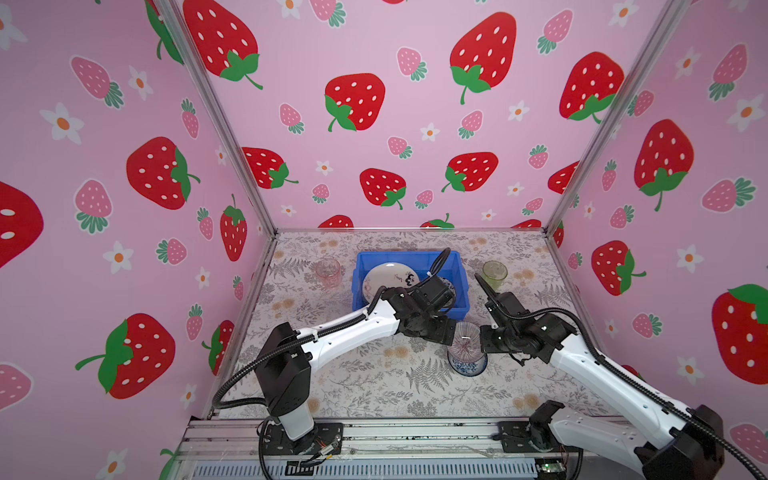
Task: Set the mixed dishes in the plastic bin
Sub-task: 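Grip the pink-striped bowl with the left gripper and lift it off the blue-white bowl, then carry the pink-striped bowl toward the bin with the left gripper while the right releases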
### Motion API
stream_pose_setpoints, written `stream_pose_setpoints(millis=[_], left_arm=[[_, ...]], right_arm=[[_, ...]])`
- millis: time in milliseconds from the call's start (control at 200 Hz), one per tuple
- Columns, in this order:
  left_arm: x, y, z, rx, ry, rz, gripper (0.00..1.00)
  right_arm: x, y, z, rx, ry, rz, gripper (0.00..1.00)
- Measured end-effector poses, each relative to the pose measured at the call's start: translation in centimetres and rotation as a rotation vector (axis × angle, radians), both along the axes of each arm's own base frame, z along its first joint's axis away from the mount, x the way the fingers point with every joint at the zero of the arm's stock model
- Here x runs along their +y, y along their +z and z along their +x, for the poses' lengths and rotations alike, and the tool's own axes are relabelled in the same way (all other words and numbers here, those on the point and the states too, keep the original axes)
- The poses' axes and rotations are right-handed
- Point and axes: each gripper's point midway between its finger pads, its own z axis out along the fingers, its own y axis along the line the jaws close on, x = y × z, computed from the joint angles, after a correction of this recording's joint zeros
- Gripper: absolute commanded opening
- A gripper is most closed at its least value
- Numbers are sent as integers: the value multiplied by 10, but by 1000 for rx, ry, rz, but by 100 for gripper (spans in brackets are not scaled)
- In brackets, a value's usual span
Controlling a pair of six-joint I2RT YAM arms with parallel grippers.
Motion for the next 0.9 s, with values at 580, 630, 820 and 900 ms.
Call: stream_pose_setpoints(millis=[580, 630, 820, 900], left_arm=[[-14, -33, 5, 31, -5, 65, 36], [-15, -32, 5, 31, -6, 61, 32], [-18, -28, 5, 27, -21, 51, 16], [-19, -26, 5, 24, -24, 46, 13]], right_arm=[[9, 2, 1, 8, 30, 24, 2], [9, 2, 1, 9, 31, 25, 3], [12, -2, 2, 22, 35, 25, 2], [12, -3, 2, 28, 36, 23, 3]])
